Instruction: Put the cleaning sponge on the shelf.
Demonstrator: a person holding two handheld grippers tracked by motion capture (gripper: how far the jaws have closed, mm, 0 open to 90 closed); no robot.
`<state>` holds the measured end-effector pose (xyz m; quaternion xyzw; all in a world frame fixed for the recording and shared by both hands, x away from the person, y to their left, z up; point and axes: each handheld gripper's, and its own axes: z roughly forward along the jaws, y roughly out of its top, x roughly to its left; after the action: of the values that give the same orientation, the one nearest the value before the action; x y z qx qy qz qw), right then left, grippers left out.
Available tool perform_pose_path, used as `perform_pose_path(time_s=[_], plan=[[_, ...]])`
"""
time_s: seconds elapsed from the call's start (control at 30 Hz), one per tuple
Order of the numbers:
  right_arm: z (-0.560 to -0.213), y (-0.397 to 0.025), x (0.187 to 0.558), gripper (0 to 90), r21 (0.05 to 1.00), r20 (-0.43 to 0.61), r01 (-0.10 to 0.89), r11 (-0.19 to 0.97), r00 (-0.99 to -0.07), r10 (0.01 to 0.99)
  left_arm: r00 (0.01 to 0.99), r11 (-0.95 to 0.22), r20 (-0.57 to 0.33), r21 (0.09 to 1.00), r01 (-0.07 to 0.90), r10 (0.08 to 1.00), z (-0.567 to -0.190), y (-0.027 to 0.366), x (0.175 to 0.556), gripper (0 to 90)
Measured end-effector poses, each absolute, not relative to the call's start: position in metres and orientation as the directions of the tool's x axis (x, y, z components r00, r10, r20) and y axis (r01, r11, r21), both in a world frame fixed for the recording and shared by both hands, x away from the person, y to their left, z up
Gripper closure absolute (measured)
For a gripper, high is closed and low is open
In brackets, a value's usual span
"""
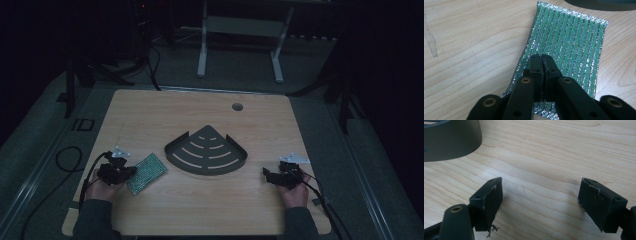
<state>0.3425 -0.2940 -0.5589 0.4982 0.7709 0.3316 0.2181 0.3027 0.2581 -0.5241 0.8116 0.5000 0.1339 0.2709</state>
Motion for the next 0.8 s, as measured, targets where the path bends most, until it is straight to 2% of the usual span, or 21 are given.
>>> perform_pose_path(time_s=[0.4, 0.8], plan=[[-0.559, -0.294, 0.343, 19.4, 0.730, -0.006, 0.622, 0.284, -0.409, 0.913, 0.518, -0.393, -0.051, 0.589, 0.706, 0.854, -0.500, 0.258, 0.314, 80.2], [-0.559, -0.294, 0.343, 19.4, 0.730, -0.006, 0.622, 0.283, -0.408, 0.913, 0.578, -0.466, -0.049, 0.539, 0.702, 0.814, -0.490, 0.253, 0.335, 77.6]])
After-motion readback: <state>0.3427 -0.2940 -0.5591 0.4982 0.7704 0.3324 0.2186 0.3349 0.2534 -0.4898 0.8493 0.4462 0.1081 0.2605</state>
